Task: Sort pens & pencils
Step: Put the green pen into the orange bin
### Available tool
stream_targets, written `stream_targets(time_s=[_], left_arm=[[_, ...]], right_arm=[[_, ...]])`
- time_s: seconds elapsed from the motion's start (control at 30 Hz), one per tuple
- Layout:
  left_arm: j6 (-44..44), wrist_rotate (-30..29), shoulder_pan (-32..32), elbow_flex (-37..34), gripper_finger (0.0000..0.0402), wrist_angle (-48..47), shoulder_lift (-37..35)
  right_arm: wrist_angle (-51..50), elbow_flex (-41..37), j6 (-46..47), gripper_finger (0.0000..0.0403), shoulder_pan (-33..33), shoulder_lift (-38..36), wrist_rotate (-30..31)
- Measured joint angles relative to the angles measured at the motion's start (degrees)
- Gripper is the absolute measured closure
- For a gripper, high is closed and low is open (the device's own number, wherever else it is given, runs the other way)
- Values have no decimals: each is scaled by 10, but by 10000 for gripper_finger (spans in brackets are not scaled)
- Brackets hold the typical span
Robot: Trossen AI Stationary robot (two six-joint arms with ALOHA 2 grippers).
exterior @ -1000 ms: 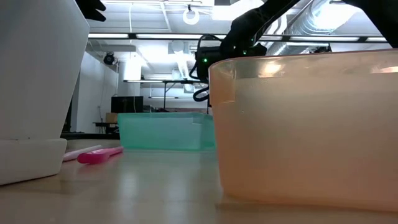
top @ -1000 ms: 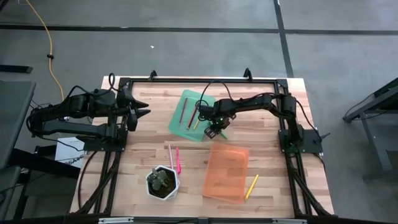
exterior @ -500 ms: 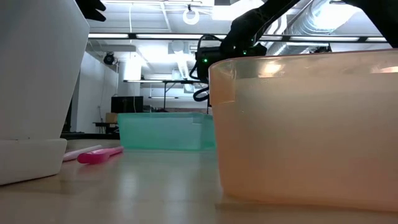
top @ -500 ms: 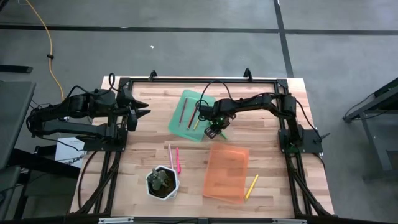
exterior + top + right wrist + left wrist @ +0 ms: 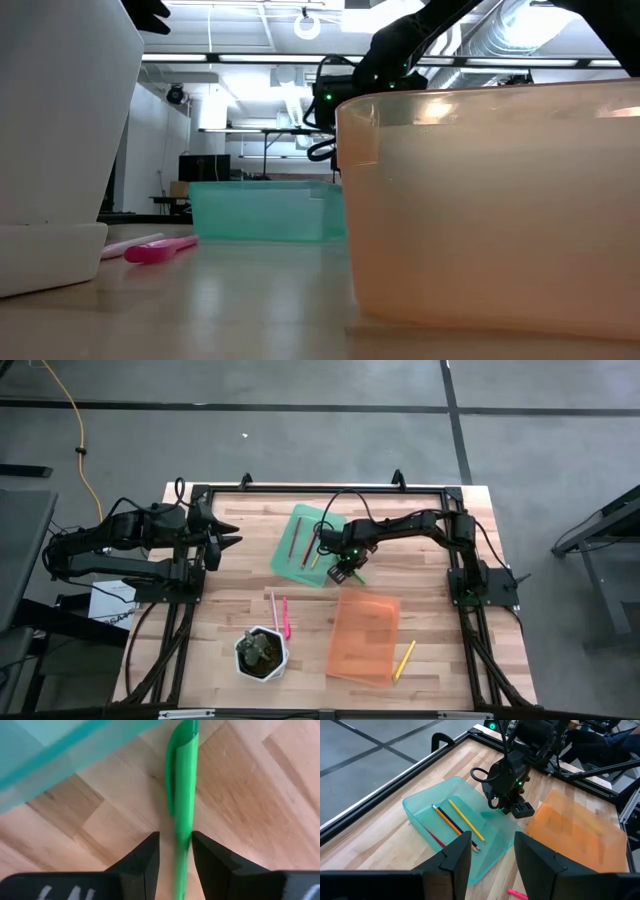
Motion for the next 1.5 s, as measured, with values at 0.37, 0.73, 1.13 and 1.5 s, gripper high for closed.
stream_targets(time_s=[0.37,0.73,1.13,1.5], left_arm=[[-8,0,0,0,263,0,0],[-8,0,0,0,263,0,0],[-8,0,0,0,263,0,0],[-8,0,0,0,263,4,0]], right_arm=[[-2,0,1,297,4,1,13],[-12,0,-2,326,4,2,28],[-18,0,-3,367,0,1,40],[-53,0,-3,372,-23,-36,49]])
